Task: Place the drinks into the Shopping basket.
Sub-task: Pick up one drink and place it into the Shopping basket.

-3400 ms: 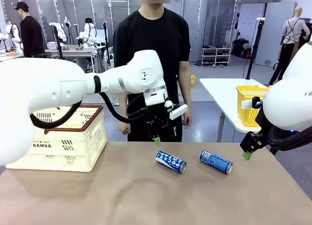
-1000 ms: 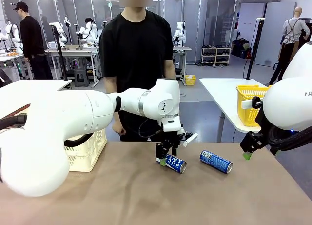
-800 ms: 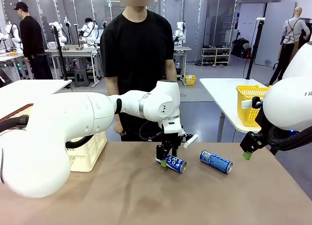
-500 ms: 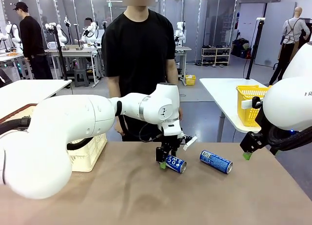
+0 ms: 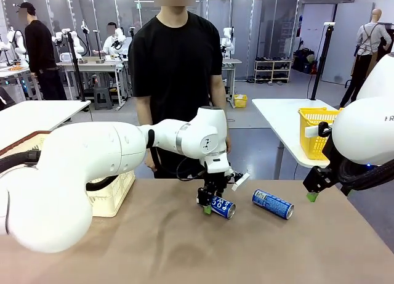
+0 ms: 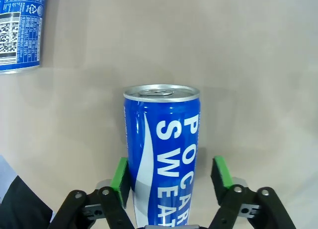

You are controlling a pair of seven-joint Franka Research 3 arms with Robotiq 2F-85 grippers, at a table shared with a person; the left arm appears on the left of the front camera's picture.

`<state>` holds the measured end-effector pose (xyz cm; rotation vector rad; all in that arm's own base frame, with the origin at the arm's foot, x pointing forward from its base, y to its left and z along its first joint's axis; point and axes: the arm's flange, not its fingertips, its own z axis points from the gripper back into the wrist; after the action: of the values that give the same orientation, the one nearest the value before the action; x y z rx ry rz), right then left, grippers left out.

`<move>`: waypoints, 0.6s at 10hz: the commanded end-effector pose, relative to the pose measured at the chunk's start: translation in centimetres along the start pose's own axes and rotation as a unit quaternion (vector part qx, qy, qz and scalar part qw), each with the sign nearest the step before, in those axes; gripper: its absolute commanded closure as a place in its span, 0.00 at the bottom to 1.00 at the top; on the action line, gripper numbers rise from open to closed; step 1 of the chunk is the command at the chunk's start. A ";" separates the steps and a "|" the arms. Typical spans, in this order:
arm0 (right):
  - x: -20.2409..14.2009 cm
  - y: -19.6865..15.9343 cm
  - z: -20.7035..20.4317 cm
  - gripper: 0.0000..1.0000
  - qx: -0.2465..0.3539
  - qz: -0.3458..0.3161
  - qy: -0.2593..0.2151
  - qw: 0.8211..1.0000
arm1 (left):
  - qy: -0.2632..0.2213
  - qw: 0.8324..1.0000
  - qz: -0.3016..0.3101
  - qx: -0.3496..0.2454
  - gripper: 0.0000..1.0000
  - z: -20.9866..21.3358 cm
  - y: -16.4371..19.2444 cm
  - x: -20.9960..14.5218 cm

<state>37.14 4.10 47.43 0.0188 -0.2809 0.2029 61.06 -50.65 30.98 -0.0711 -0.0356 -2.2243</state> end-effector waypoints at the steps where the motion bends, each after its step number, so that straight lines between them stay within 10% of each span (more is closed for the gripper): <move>1: 0.1 -0.2 0.1 0.00 -0.001 0.009 0.002 1.000 | -0.009 1.000 0.009 0.010 0.41 0.2 1.9 0.4; 6: 0.1 -0.2 0.1 0.00 -0.001 0.009 0.002 1.000 | -0.012 1.000 0.015 -0.004 0.88 0.2 2.3 0.7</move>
<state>37.14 4.10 47.43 0.0188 -0.2809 0.2029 61.16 -50.79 31.08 -0.0691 -0.0479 -2.2223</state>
